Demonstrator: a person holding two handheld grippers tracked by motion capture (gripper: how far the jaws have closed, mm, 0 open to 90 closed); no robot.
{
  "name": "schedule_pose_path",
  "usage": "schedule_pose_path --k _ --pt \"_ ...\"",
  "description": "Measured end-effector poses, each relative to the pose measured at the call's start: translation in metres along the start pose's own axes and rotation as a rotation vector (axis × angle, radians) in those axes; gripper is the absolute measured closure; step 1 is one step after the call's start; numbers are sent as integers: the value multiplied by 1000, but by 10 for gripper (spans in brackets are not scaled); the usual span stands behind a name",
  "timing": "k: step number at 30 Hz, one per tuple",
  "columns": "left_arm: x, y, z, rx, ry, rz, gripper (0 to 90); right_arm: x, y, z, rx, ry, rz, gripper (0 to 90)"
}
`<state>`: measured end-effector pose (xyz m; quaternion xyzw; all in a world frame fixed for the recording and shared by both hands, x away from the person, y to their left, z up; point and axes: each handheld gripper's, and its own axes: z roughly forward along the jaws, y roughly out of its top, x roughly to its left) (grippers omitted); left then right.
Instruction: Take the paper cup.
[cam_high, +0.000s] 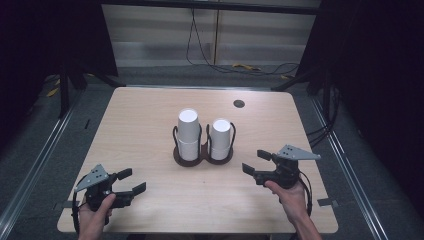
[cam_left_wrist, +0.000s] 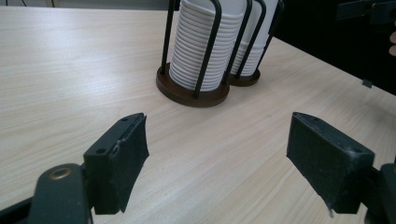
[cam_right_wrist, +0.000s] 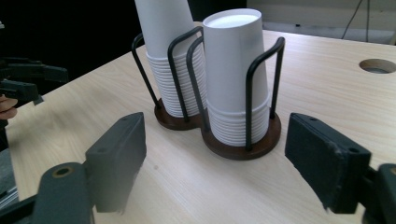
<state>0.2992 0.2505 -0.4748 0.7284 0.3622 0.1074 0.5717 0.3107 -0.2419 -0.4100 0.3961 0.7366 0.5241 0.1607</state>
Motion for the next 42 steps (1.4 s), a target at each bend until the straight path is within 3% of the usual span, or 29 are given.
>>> schedule_pose_path --k 9,14,26,38,42 --pt "-5 -1 3 15 -14 16 202 -2 22 13 37 48 -27 199" --pt "-5 -1 2 14 -9 17 202 -2 36 29 78 65 -72 231" --pt "-3 -4 -3 0 -7 -8 202 -6 62 56 163 53 -124 227" --pt "-4 -5 -4 17 -17 7 202 -14 74 73 203 40 -139 248" --pt "-6 -3 -1 16 -15 7 202 -16 81 79 241 43 -145 227"
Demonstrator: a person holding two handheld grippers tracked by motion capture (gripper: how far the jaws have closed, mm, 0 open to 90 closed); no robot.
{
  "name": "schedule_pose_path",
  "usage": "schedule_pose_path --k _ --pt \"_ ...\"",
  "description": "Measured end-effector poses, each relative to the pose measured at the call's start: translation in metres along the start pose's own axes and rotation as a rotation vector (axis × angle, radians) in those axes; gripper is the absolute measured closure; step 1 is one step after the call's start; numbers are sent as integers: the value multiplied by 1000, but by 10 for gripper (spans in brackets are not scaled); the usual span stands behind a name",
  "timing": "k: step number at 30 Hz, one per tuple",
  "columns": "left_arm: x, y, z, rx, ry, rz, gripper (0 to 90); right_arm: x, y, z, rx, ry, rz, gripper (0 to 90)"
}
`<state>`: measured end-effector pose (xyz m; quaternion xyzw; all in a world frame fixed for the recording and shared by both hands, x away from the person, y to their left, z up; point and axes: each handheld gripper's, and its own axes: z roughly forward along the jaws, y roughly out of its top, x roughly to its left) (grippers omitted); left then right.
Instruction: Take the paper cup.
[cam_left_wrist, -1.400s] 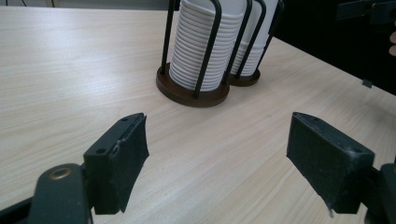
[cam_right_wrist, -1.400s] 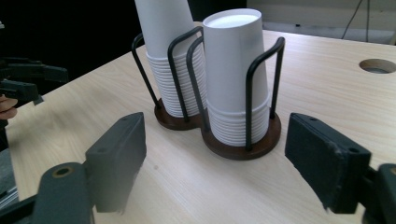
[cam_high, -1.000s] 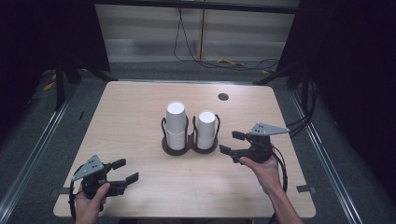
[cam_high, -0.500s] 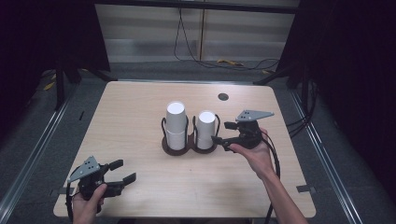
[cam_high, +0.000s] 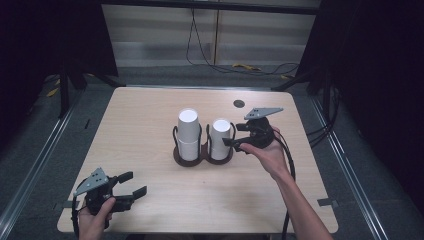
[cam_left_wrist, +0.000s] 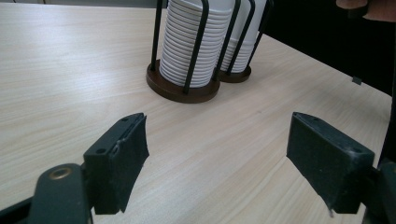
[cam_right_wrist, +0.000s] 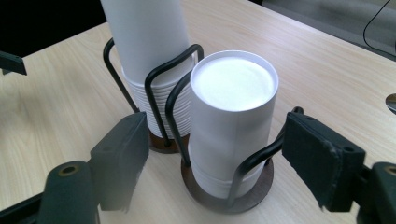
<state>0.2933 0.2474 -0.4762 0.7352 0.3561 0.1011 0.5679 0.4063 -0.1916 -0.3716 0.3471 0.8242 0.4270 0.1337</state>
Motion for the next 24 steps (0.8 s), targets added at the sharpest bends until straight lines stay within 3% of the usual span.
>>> schedule_pose_path --k 6,12,24 --pt "1 1 5 6 -12 -2 202 -8 5 4 2 -6 13 205" --pt "2 1 4 11 -11 3 202 -13 12 11 34 -2 -10 258" --pt "2 1 4 2 -15 -5 202 -15 21 25 74 11 -28 267"
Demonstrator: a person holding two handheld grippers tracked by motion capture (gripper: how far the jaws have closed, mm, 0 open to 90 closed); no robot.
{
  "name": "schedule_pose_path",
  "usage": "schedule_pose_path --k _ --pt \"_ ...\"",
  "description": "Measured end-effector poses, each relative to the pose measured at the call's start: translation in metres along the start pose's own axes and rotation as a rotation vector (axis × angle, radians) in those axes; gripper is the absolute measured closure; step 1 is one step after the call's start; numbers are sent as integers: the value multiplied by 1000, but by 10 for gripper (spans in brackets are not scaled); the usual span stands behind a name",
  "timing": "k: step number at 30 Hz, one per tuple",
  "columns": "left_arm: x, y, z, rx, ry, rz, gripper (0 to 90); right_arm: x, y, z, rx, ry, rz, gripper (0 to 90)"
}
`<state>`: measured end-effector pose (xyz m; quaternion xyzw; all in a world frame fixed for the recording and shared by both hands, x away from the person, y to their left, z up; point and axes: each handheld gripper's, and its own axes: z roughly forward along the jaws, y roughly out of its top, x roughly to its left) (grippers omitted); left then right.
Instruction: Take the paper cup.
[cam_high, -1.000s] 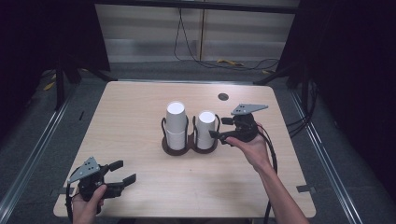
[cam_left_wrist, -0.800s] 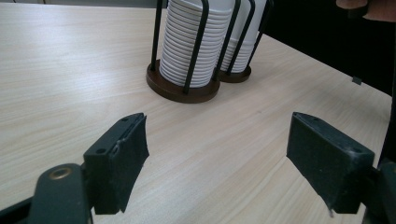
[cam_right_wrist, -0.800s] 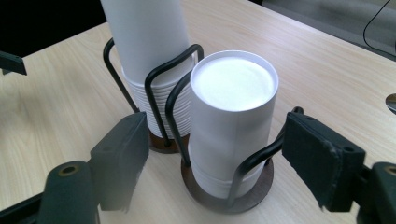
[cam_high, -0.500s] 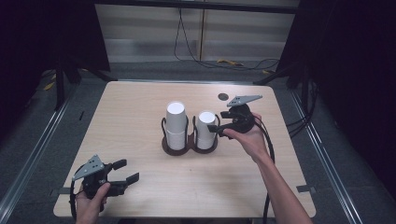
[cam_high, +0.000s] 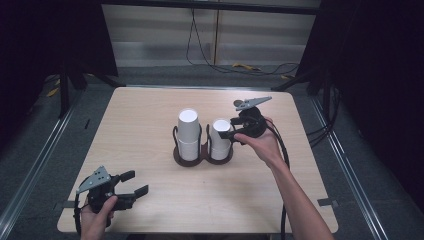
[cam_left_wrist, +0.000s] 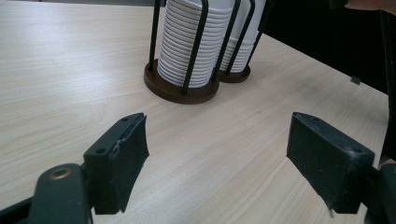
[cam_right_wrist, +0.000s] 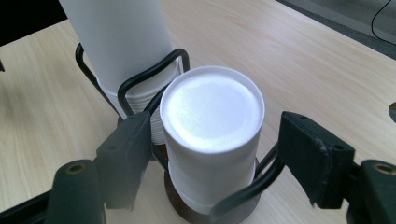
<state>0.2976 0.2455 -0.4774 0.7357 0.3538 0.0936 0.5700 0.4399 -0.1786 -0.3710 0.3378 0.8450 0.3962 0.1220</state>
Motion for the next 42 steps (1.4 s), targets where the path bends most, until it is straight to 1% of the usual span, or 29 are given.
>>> schedule_pose_path --k 1,2,3,4,10,12,16,17,18,20,23,24,27,28,32,38,42 --pt "0 0 0 -2 3 1 202 0 2 1 3 0 -6 267" --pt "0 0 -1 0 9 3 202 1 4 5 17 -6 -23 266" --pt "0 0 -1 0 9 3 202 1 4 5 17 -6 -23 266" --pt "1 0 -1 6 9 6 202 2 5 10 27 5 -22 264" --pt "0 0 -2 -4 6 -4 202 2 11 14 33 5 -27 263" --pt "0 -1 -2 -3 9 -3 202 2 14 16 43 5 -41 265" --pt "0 -1 -3 -4 11 -3 202 1 14 19 57 8 -48 268" --pt "0 -1 -3 -5 10 -3 202 2 14 19 70 -3 -49 268" --pt "0 -1 -3 -5 11 -4 202 1 13 20 69 7 -47 271" --pt "0 -1 -3 -3 13 -5 202 0 13 21 71 -1 -47 278" --pt "0 -1 -4 -5 14 -4 202 1 13 22 68 4 -48 289" --pt "1 -1 -4 -6 16 -3 202 2 13 23 77 1 -55 291" --pt "1 -1 -4 -7 17 -3 202 2 13 24 88 -2 -52 297" --pt "1 -1 -5 -6 18 -3 202 2 12 25 95 -5 -51 320" --pt "1 -1 -4 -6 16 -5 202 3 12 25 92 -11 -56 323" --pt "1 -1 -4 -7 14 -3 202 2 13 21 64 -1 -50 329" --pt "1 -1 -4 -5 11 -6 202 2 14 20 60 -5 -51 330"
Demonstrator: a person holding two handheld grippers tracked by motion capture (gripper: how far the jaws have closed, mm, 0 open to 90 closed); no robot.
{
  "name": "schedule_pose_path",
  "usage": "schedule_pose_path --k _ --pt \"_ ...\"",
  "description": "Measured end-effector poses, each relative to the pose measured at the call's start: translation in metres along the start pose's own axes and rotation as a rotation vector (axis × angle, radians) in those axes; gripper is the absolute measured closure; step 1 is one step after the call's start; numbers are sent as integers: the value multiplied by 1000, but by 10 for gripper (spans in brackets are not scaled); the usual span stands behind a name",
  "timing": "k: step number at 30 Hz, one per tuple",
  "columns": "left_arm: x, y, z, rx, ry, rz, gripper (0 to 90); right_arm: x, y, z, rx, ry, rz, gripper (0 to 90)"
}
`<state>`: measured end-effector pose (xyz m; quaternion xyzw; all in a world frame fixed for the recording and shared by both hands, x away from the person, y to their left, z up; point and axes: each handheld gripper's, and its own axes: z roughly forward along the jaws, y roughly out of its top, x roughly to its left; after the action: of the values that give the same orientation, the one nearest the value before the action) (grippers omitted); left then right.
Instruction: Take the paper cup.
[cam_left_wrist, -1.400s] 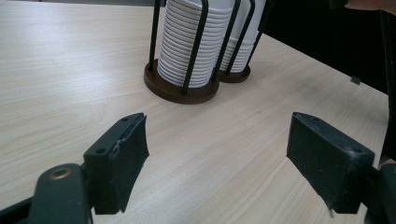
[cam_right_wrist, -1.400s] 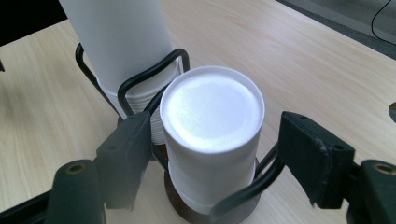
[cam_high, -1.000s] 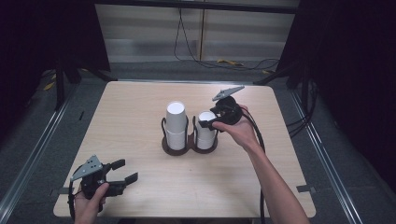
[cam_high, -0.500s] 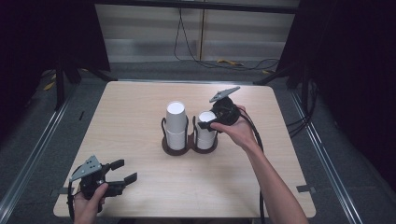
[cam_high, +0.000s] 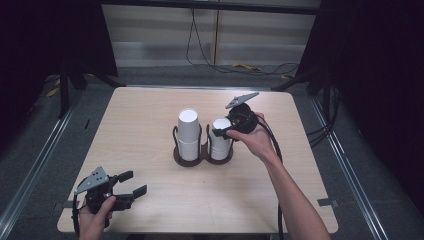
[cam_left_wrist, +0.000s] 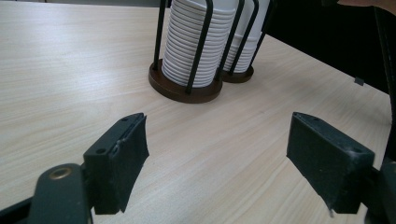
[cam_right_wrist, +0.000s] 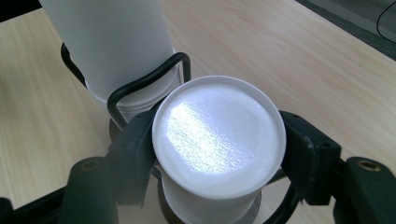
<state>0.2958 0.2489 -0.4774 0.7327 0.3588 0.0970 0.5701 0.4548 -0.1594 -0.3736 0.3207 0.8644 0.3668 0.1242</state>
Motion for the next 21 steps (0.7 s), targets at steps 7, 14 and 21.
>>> schedule_pose_path --k 7,14,21 --pt "0 0 0 2 6 0 202 0 0 -3 -5 13 0 335" --pt "2 0 0 6 11 1 202 -1 1 -8 -23 16 10 341" --pt "2 -1 0 9 11 -8 202 -3 1 -12 -41 24 30 344"
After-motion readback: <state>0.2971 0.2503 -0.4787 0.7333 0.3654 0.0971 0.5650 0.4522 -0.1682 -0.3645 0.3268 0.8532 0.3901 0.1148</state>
